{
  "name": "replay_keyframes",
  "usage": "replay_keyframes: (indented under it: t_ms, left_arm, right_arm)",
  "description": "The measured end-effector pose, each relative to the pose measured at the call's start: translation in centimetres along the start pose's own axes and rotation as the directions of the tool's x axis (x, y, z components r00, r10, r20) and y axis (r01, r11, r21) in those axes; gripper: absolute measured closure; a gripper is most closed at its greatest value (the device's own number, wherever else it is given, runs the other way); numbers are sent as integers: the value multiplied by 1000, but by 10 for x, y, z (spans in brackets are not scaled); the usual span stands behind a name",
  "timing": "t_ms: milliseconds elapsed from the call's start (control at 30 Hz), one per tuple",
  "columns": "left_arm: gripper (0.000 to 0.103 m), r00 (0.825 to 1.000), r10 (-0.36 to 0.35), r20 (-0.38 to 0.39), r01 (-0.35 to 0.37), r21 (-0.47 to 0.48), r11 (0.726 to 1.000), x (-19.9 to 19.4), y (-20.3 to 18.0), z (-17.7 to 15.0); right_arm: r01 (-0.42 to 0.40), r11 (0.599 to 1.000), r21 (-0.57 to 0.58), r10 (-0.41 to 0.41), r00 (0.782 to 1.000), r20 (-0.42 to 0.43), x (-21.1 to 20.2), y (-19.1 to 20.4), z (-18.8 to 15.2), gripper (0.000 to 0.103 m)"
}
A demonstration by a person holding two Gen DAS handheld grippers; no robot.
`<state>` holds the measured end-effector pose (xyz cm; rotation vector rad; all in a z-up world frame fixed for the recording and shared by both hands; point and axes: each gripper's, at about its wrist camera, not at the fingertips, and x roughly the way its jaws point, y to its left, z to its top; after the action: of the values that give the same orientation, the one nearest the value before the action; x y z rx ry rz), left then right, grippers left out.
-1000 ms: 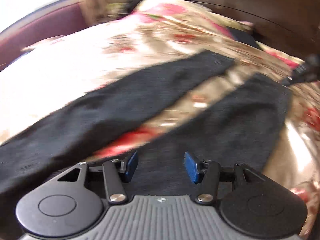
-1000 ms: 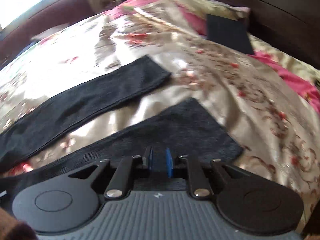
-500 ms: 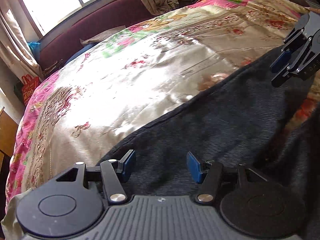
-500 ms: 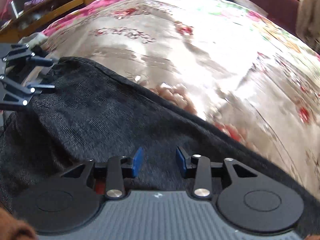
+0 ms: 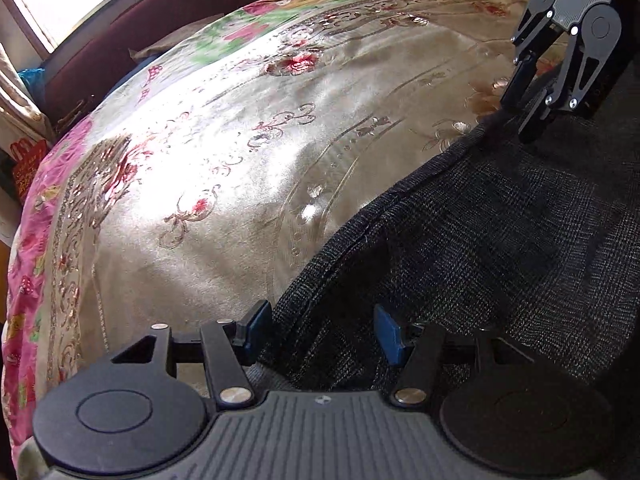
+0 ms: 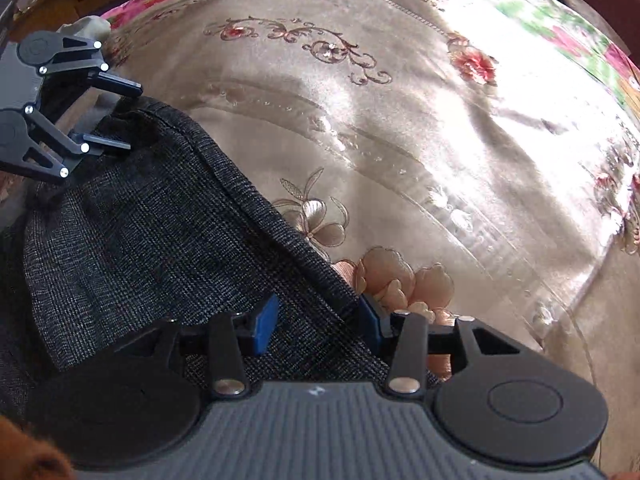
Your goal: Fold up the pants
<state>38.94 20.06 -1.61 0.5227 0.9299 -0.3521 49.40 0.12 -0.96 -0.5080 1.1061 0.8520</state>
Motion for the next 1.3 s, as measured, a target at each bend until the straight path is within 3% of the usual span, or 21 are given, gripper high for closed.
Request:
replay_keyframes:
  t_ms: [167, 600, 700, 833, 900, 967, 1133, 1300]
  left_arm:
    - [16, 1000, -24, -17, 25, 35, 999, 11, 8, 5]
    - [18, 1000, 3, -13, -3, 32, 999, 13, 3, 6]
    - [26, 1000, -2, -21, 3, 31, 1000, 12, 0, 6]
    - [51, 999, -12, -30, 14, 61, 998, 8, -10, 9]
    - [62, 999, -10, -34, 13, 84, 996, 6, -17, 11]
    - [79, 999, 1, -43, 4, 111, 994, 4, -23, 12]
    - [84, 998, 51, -30, -47, 118, 992, -11, -26, 11]
    - [85, 997, 82, 15, -83, 94, 992, -55, -31, 2]
  right_arm:
    - [-14, 998, -53, 13, 999, -29, 12, 0, 8, 51]
    - [7, 1000, -18, -7, 1000, -4, 13, 1, 7, 54]
    - [8, 1000, -14, -9, 1000, -3, 12, 4, 7, 68]
    - [41, 999, 6, -41, 999, -1, 7, 7, 7, 90]
    - [58, 998, 20, -58, 998, 7, 2, 7, 6, 96]
    - [71, 997, 23, -72, 997, 25, -7, 9, 6, 98]
    - [96, 995, 19, -97, 992, 78, -39, 22, 2, 99]
    - [98, 995, 15, -99, 984, 148, -94, 48, -12, 103]
